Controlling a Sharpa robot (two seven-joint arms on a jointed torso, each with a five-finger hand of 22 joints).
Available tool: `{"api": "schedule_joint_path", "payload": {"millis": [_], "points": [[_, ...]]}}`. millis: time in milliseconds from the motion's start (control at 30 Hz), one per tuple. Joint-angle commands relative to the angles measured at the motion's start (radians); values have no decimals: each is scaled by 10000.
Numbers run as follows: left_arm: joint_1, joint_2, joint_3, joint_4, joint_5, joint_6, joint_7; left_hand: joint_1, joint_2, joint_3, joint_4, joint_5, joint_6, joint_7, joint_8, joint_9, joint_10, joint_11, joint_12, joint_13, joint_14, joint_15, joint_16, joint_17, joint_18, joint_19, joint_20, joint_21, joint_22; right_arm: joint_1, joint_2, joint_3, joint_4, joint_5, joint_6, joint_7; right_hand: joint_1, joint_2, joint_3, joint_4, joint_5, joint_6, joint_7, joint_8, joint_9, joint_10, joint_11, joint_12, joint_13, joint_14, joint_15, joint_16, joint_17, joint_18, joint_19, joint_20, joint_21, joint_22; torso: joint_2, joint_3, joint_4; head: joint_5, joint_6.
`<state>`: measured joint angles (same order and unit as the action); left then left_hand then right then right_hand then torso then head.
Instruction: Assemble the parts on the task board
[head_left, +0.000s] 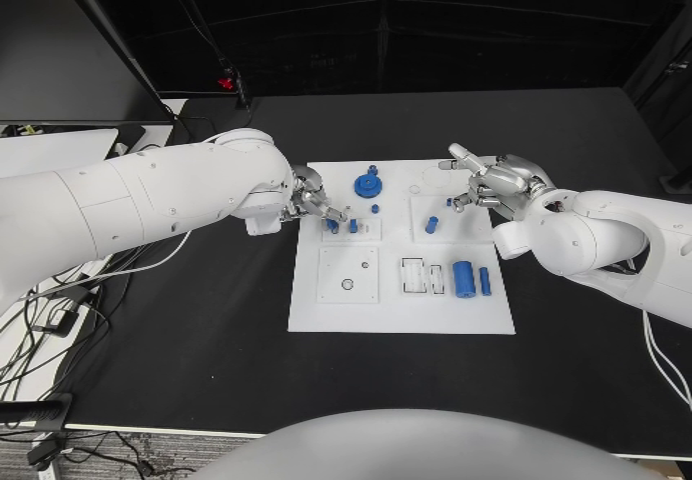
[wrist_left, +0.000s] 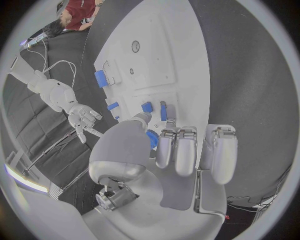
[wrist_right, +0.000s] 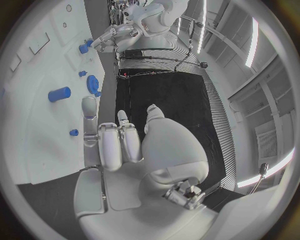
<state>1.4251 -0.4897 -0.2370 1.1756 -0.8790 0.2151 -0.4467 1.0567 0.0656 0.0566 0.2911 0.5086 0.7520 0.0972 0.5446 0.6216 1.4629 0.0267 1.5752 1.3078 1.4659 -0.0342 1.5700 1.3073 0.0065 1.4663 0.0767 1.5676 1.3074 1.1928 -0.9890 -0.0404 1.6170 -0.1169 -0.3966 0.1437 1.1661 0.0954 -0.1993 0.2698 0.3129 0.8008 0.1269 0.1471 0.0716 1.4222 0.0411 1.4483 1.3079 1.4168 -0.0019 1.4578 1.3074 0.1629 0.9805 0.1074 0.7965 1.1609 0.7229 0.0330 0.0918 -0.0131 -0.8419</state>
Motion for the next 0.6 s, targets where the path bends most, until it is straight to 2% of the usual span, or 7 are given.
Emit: {"api": "schedule_joint_path", "payload": {"millis": [33,600], "points": [[0,5,-3,11,-5,268,-57,78,4,73,4,47,-63,-20,38,-3,1079,60,-44,2630,1049,50,8,2635,-65,1045,88,31,2634,12,-4,5,24,-29,45,34,49,22,-43,-27,56,-29,17,67,1,-50,36,-8,1102,-87,-1,-41,656,144,-56,21,-66,-7,1,5,8,-1,-16],[0,-6,-3,70,-4,555,-100,74,-1,48,24,46,0,-25,85,1,1079,55,-44,2630,1049,52,8,2635,-65,1045,89,31,2634,12,-8,5,28,-30,35,29,62,39,-49,-35,64,-7,28,87,6,-53,44,-6,1097,-89,4,-34,657,146,-64,24,-88,-3,1,-1,6,-20,-33]]}}
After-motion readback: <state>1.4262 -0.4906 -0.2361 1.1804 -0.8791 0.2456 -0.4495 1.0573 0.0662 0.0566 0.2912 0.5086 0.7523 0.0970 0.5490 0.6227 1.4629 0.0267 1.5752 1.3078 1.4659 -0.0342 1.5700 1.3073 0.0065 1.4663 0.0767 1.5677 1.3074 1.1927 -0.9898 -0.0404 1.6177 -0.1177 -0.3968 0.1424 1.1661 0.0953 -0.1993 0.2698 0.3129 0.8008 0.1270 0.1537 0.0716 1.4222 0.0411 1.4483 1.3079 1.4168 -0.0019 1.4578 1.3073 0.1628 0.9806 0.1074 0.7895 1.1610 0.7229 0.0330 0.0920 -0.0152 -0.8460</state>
